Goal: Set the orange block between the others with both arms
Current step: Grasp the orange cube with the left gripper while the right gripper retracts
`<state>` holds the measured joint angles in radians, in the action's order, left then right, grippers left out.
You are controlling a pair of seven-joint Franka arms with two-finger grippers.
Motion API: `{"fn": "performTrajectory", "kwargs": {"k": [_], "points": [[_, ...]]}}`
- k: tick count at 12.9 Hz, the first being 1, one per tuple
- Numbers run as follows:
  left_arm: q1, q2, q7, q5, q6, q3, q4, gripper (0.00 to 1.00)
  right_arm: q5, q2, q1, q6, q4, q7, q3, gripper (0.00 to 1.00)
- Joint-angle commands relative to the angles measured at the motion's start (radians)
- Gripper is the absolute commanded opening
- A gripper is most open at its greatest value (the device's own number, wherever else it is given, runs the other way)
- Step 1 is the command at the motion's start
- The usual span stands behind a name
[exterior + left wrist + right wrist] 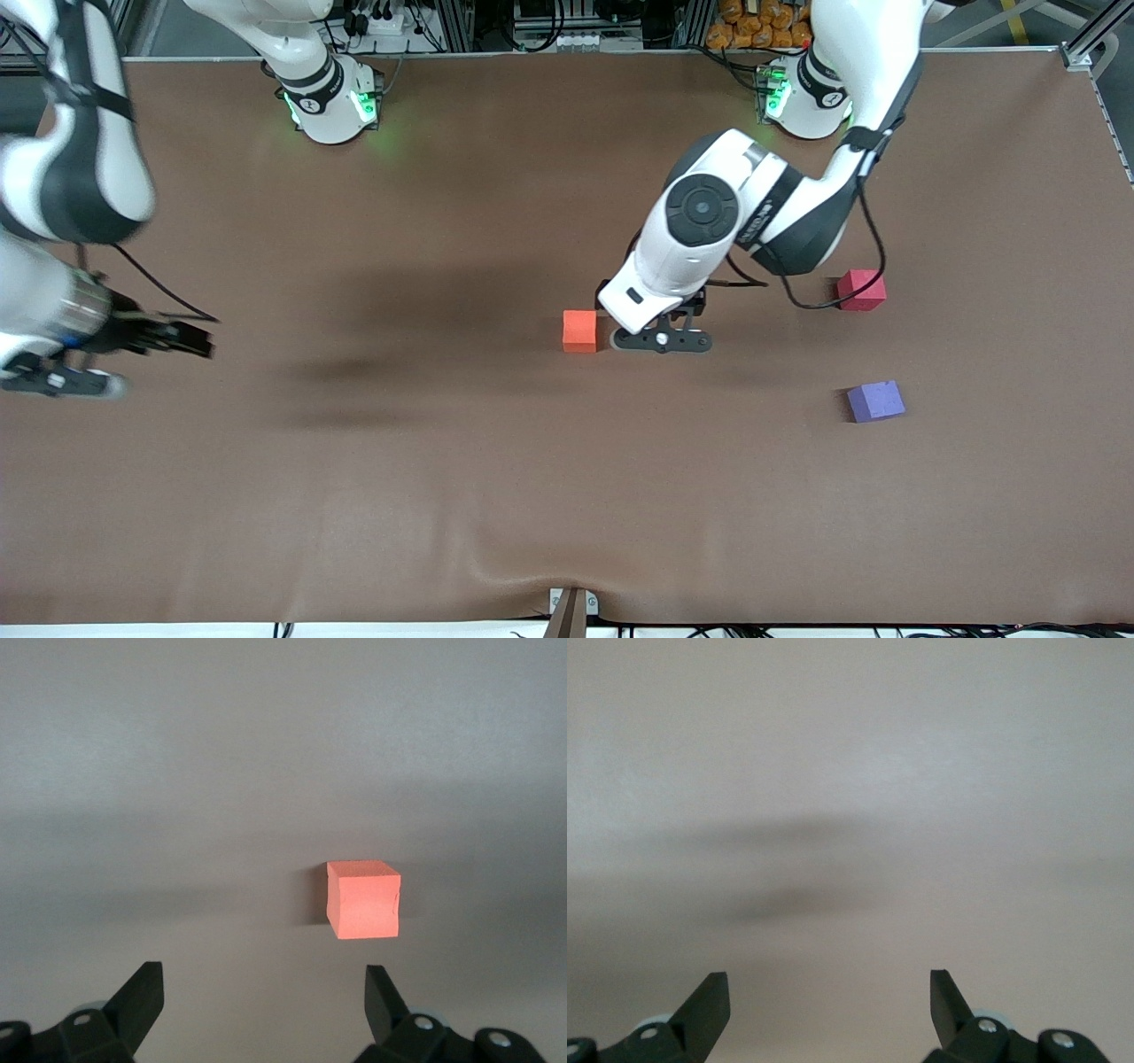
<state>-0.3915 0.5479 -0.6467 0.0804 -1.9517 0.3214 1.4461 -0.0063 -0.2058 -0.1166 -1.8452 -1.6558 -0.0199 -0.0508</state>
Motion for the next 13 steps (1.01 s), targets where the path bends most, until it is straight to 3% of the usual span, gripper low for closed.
{"fn": "performTrajectory", "kwargs": {"k": [1,5,8,13], "points": [[-0.059,0.090,-0.079,0.038,-0.056,-0.011,-0.029,1.00,-0.012,0.127,-0.035,0.069,-0.052,-0.035,-0.023,1.00],[-0.119,0.174,-0.113,0.128,-0.110,-0.013,-0.027,1.00,-0.011,0.160,-0.037,0.222,0.057,-0.038,-0.024,1.00],[-0.119,0.202,-0.117,0.122,-0.240,-0.013,-0.016,1.00,-0.011,0.157,-0.038,0.273,0.114,-0.072,-0.023,1.00],[-0.148,0.253,-0.217,0.130,-0.260,-0.013,-0.019,1.00,0.000,0.160,-0.055,0.339,0.157,-0.080,-0.024,1.00]]}}
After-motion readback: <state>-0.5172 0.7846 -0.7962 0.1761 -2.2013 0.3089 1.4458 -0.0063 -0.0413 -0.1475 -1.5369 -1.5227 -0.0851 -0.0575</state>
